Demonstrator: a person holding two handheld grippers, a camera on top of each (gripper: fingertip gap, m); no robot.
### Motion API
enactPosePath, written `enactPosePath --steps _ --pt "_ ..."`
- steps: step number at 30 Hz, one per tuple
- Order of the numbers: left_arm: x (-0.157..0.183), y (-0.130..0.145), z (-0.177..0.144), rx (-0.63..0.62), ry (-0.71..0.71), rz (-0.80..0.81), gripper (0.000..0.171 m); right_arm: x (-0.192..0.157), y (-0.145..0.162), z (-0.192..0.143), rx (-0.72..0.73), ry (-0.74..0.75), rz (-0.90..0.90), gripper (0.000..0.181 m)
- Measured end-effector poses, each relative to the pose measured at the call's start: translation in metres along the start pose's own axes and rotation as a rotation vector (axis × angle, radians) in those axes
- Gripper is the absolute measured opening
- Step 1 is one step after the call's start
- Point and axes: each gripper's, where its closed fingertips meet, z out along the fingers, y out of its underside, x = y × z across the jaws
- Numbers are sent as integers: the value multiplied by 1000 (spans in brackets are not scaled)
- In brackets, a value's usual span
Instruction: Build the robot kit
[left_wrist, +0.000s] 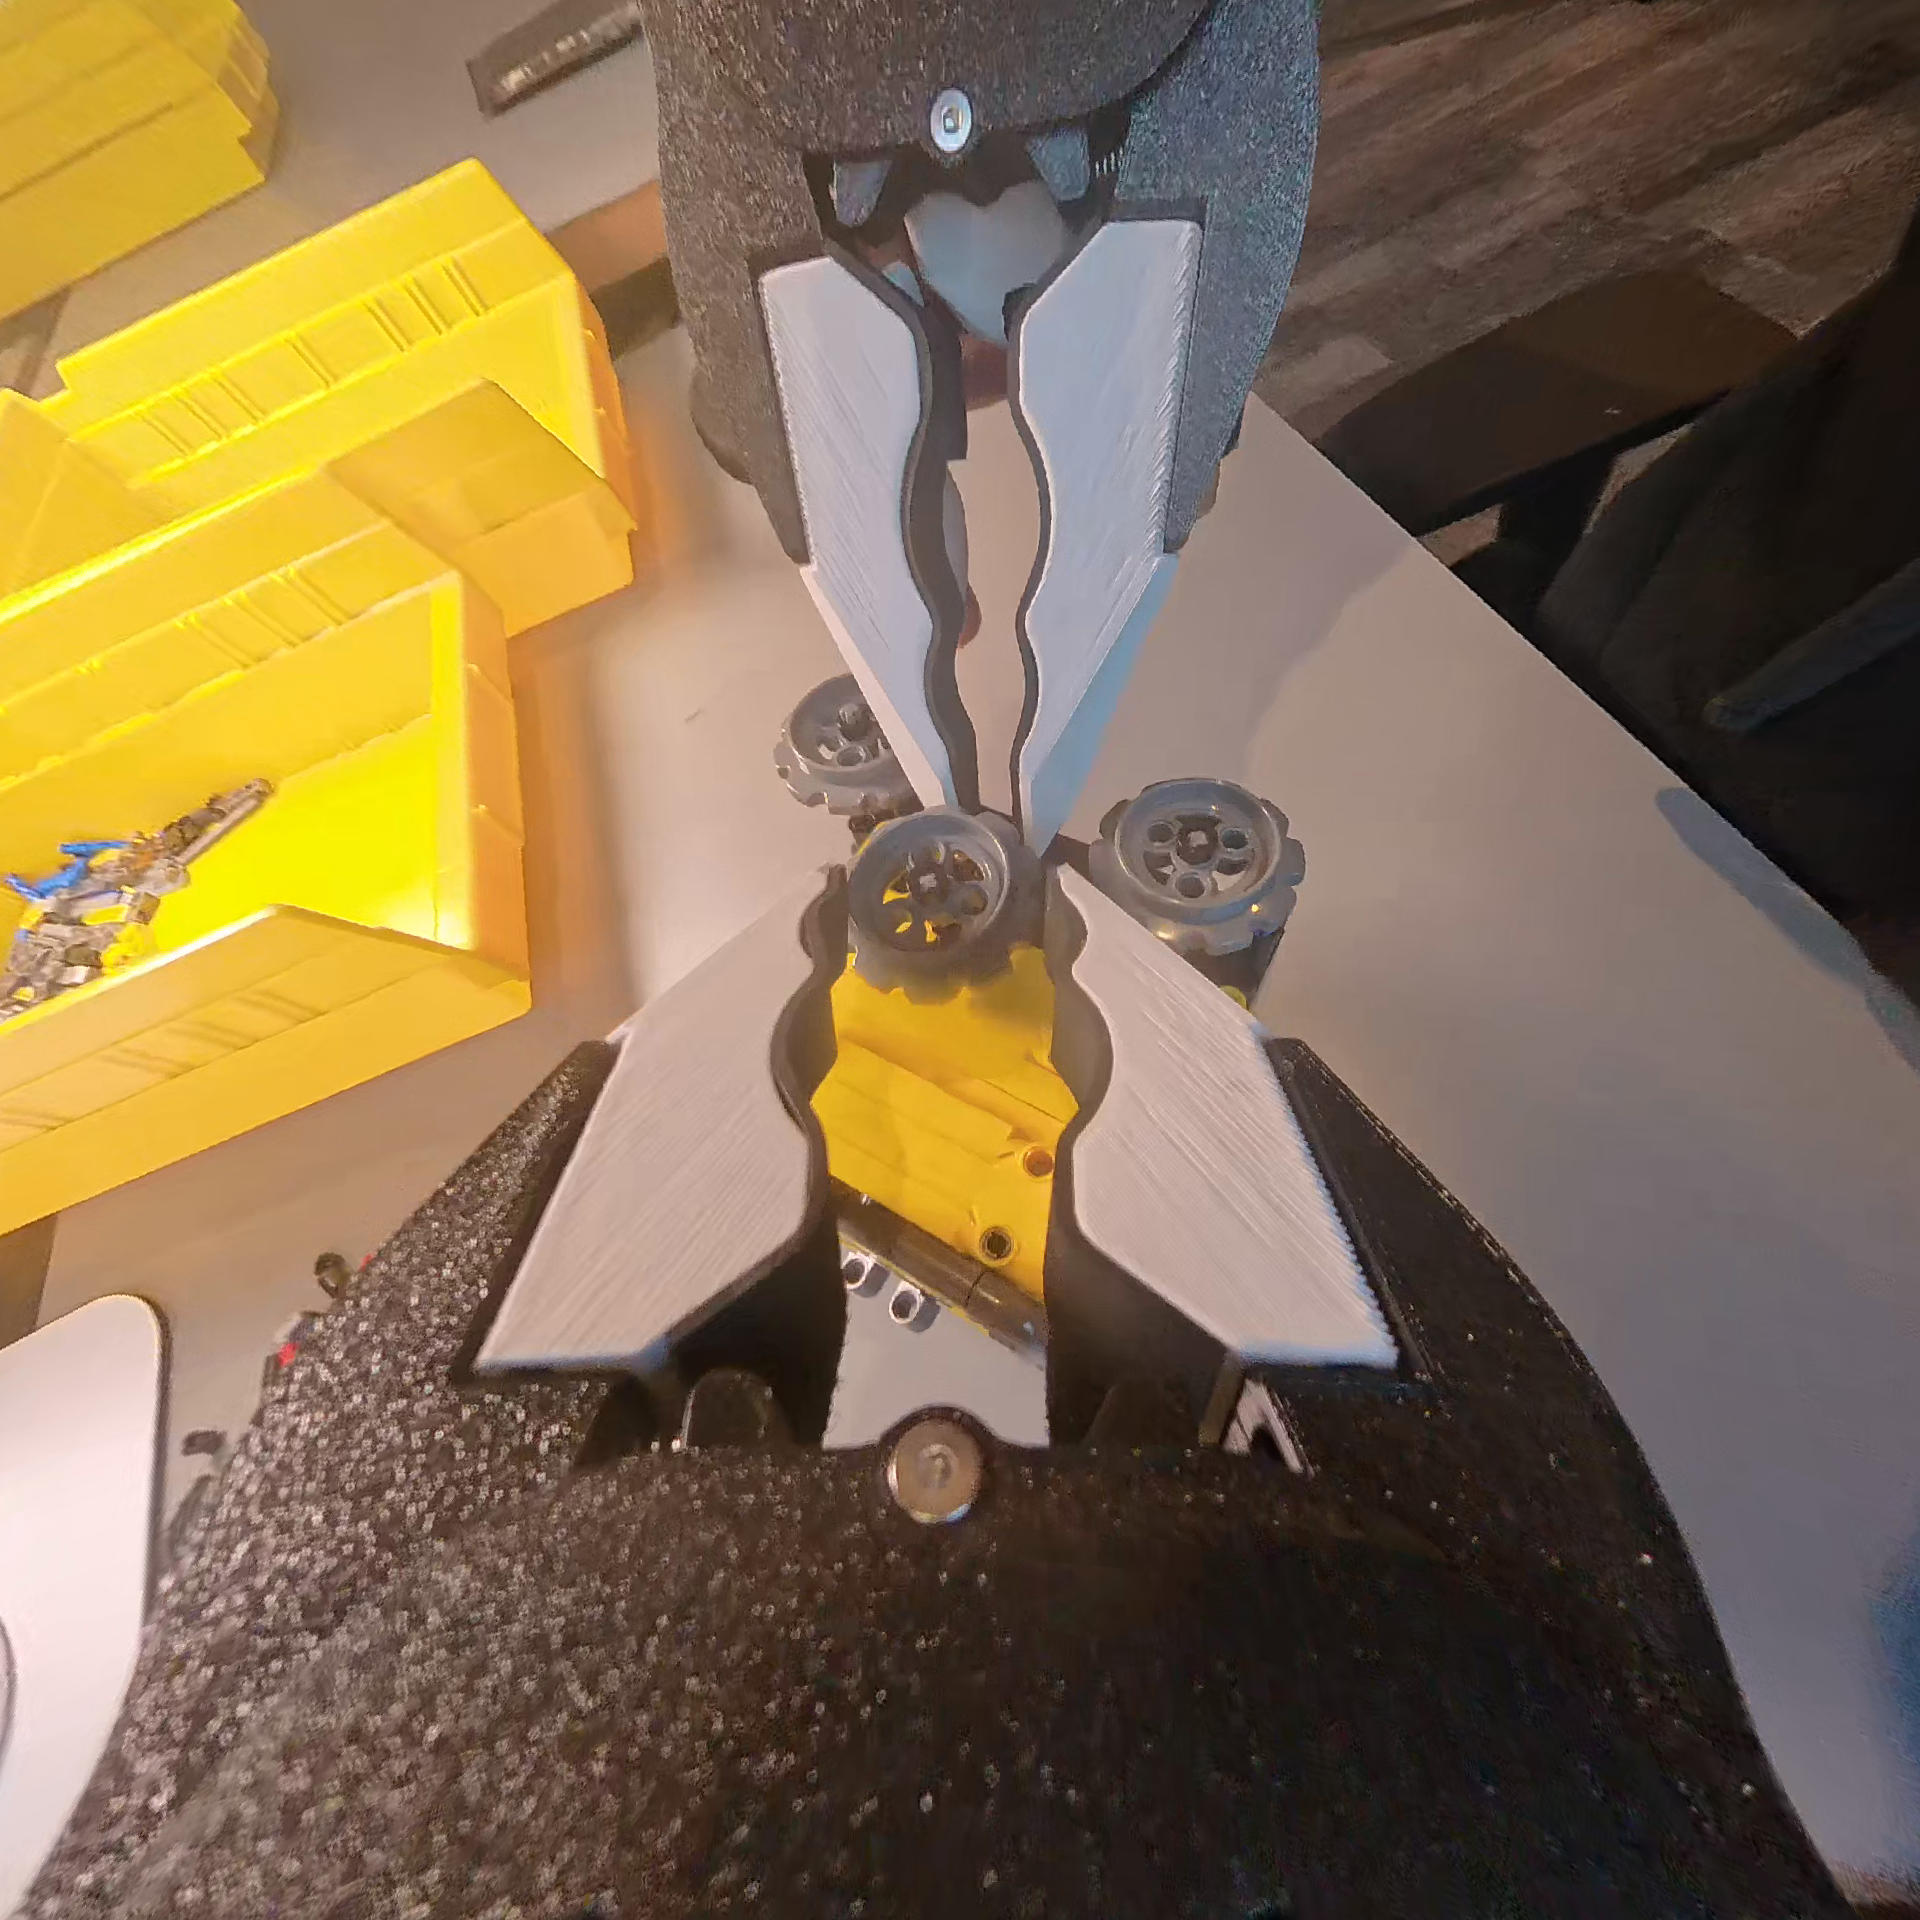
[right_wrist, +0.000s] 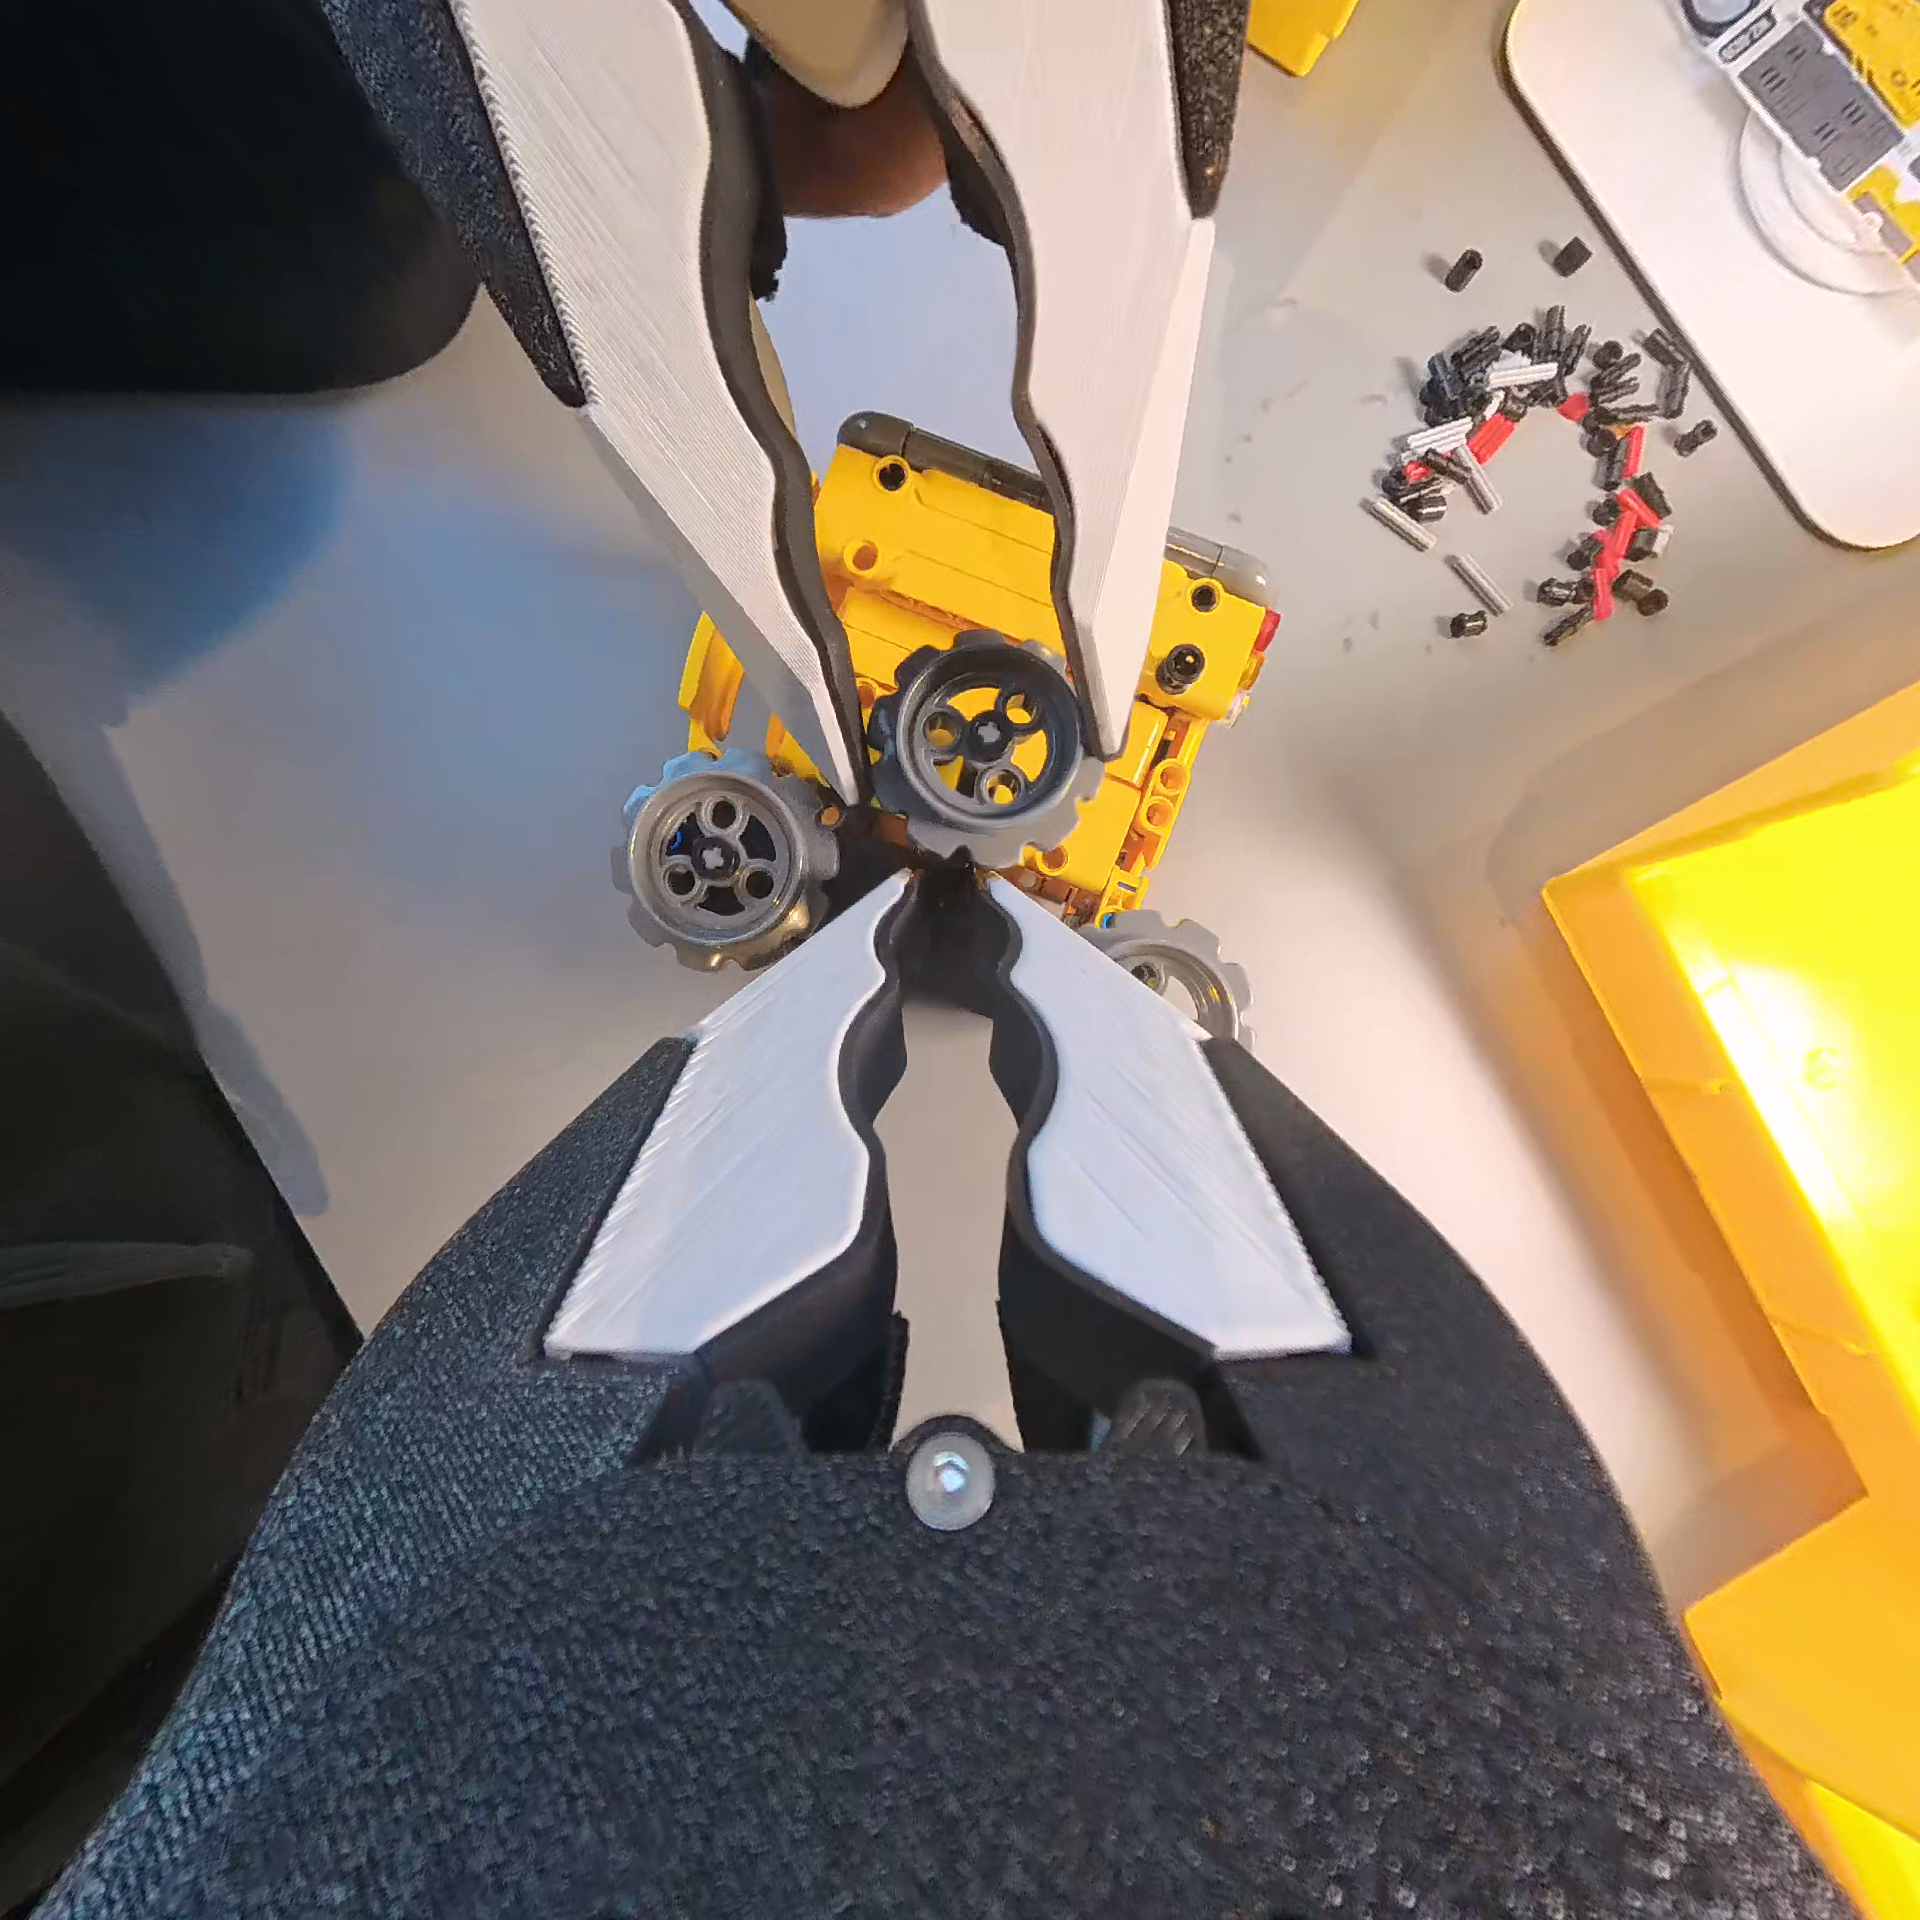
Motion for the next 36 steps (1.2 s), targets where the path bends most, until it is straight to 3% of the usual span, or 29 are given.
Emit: enactPosePath --steps 5,25,36 --pt "-2 4 -5 0 26 -46 40 0 0 2 -13 2 22 8" --pt "4 0 -11 60 118 -42 34 -6 -5 -2 48 -87 200 8" --pt "7 0 -10 50 110 -9 34 -8 -2 2 45 -54 152 8"
